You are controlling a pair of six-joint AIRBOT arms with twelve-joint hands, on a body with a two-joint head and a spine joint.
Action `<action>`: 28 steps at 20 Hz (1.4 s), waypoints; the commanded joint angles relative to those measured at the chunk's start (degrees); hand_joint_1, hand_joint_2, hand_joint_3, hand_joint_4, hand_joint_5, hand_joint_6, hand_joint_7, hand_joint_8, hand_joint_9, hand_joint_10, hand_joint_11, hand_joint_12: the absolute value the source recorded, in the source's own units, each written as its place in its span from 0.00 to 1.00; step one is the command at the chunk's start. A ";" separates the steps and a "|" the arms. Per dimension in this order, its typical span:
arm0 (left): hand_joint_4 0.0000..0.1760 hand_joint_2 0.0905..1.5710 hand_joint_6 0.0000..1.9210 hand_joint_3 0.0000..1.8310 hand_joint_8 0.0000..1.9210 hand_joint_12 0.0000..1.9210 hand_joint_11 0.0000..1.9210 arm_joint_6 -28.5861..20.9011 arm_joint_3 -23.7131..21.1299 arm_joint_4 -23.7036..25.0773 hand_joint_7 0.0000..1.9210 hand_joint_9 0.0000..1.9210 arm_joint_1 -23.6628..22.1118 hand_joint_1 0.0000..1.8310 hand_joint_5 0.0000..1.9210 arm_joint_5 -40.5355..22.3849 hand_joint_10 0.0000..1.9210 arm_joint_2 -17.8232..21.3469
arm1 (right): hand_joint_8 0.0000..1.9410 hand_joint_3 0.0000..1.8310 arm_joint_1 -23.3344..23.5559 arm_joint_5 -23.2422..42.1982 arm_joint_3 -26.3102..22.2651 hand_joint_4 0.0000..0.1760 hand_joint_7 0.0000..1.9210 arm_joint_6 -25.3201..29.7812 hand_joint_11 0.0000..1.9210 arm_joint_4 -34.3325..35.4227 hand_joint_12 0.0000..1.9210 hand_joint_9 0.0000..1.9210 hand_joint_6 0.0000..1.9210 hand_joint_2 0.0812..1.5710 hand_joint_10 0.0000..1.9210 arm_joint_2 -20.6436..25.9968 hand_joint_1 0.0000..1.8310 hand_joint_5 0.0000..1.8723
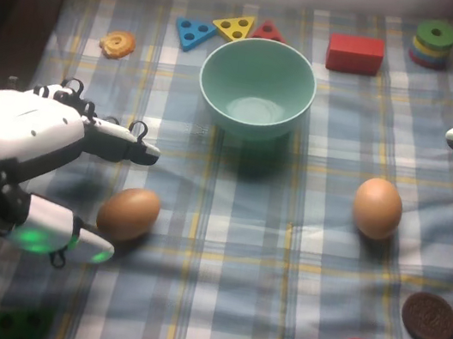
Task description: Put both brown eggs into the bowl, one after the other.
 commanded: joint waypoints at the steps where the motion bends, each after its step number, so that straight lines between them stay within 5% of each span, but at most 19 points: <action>1: 0.80 0.53 0.00 0.00 0.00 0.42 0.01 0.07 0.07 1.13 0.40 0.35 -0.70 0.50 0.33 -4.87 0.01 -0.58 | 0.00 0.00 0.73 6.78 -0.18 0.00 0.29 0.34 0.15 1.71 0.35 0.29 0.00 0.84 0.00 0.23 0.38 0.31; 9: 0.66 0.56 0.00 0.00 0.00 0.50 0.01 0.56 1.73 0.88 0.51 0.45 -1.80 0.49 0.38 -2.49 0.02 -2.74 | 0.00 0.00 0.70 6.76 -0.06 0.00 0.30 0.34 0.15 1.77 0.35 0.29 0.00 0.84 0.00 0.21 0.38 0.32; 13: 0.75 0.56 0.00 0.00 0.00 0.50 0.00 0.56 2.27 0.35 0.50 0.43 -2.00 0.48 0.37 -2.26 0.01 -3.33 | 0.00 0.00 0.46 6.75 -0.04 0.00 0.31 0.36 0.16 1.97 0.36 0.30 0.00 0.84 0.00 0.20 0.39 0.32; 19: 0.66 0.60 0.00 0.00 0.01 0.51 0.00 0.56 3.08 -0.52 0.52 0.44 -2.09 0.57 0.39 -1.31 0.01 -3.99 | 0.00 0.00 0.32 6.76 -0.03 0.00 0.32 0.39 0.17 2.16 0.36 0.30 0.00 0.84 0.00 0.20 0.40 0.33; 20: 0.58 0.65 0.01 0.00 0.38 0.51 0.00 0.56 3.25 -0.85 0.53 0.45 -2.10 0.70 0.41 -1.15 0.01 -4.11 | 0.00 0.00 0.29 6.76 -0.04 0.00 0.32 0.44 0.18 2.17 0.34 0.31 0.00 0.85 0.00 0.20 0.40 0.33; 23: 0.46 0.67 0.01 0.00 0.50 0.50 0.00 0.56 3.34 -1.24 0.52 0.46 -2.13 0.74 0.45 -1.16 0.01 -4.23 | 0.00 0.00 0.12 6.76 -0.05 0.00 0.32 0.58 0.19 2.25 0.30 0.31 0.00 0.85 0.00 0.20 0.41 0.33; 24: 0.00 0.68 0.40 0.01 0.51 0.54 0.02 0.56 3.36 -1.30 0.52 0.50 -2.19 0.70 0.50 -1.16 0.02 -4.29 | 0.00 0.00 0.06 6.76 -0.05 0.00 0.32 0.62 0.19 2.30 0.29 0.31 0.00 0.85 0.00 0.20 0.40 0.33; 25: 0.12 0.68 0.22 0.00 0.52 0.54 0.00 0.56 3.39 -1.43 0.51 0.49 -2.23 0.73 0.43 -1.20 0.02 -4.41 | 0.00 0.00 0.02 6.76 -0.05 0.00 0.32 0.64 0.20 2.37 0.29 0.31 0.00 0.85 0.00 0.20 0.39 0.33; 26: 0.12 0.68 0.22 0.00 0.52 0.54 0.00 0.56 3.40 -1.51 0.51 0.49 -2.23 0.73 0.43 -1.33 0.02 -4.48 | 0.00 0.00 0.00 6.76 -0.06 0.00 0.32 0.64 0.20 2.39 0.29 0.31 0.00 0.85 0.00 0.20 0.39 0.33; 27: 0.56 0.67 0.03 0.00 0.48 0.55 0.00 0.56 3.38 -1.59 0.54 0.50 -2.23 0.74 0.47 -1.49 0.02 -4.58 | 0.00 0.00 -0.04 6.76 -0.06 0.00 0.33 0.67 0.20 2.40 0.28 0.31 0.00 0.85 0.00 0.20 0.40 0.34; 28: 0.56 0.67 0.03 0.00 0.48 0.55 0.00 0.56 3.40 -1.67 0.54 0.50 -2.23 0.74 0.47 -1.55 0.02 -4.62 | 0.00 0.00 -0.06 6.76 -0.06 0.00 0.33 0.69 0.20 2.43 0.28 0.31 0.00 0.85 0.00 0.20 0.40 0.34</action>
